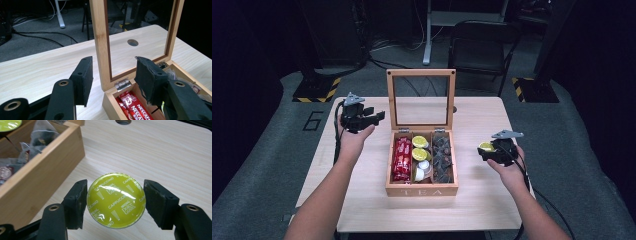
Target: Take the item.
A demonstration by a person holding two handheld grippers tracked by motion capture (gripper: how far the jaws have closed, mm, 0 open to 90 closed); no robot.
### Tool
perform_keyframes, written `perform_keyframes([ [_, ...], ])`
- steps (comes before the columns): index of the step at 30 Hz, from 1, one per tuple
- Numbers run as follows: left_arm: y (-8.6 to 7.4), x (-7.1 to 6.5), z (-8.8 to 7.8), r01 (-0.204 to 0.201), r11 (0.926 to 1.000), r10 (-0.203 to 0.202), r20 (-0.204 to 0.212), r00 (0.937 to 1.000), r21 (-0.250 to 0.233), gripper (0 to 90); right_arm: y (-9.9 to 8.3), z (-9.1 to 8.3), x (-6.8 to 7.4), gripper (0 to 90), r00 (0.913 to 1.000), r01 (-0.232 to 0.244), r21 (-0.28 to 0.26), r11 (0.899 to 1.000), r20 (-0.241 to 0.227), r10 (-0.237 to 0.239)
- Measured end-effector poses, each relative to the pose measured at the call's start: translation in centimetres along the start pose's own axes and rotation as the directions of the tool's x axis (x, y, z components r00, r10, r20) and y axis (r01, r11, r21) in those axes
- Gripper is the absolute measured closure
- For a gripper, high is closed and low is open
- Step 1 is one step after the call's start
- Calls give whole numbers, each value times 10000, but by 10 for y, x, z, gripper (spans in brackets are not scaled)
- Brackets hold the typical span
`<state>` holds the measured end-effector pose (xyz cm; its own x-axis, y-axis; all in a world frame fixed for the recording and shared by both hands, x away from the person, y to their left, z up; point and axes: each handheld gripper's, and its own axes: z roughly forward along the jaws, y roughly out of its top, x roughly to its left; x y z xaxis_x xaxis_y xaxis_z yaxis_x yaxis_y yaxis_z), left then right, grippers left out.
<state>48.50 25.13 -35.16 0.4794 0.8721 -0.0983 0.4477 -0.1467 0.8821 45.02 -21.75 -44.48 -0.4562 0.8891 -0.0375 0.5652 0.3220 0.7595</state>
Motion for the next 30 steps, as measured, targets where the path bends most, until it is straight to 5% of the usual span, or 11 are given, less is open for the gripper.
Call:
perform_keyframes([
  [30, 0, 0, -1, 12, 10000, -12, -1, 10000, 16, 480, -27, 7, -24, 368, 9949, -673, 402, 9969, 781, 640],
])
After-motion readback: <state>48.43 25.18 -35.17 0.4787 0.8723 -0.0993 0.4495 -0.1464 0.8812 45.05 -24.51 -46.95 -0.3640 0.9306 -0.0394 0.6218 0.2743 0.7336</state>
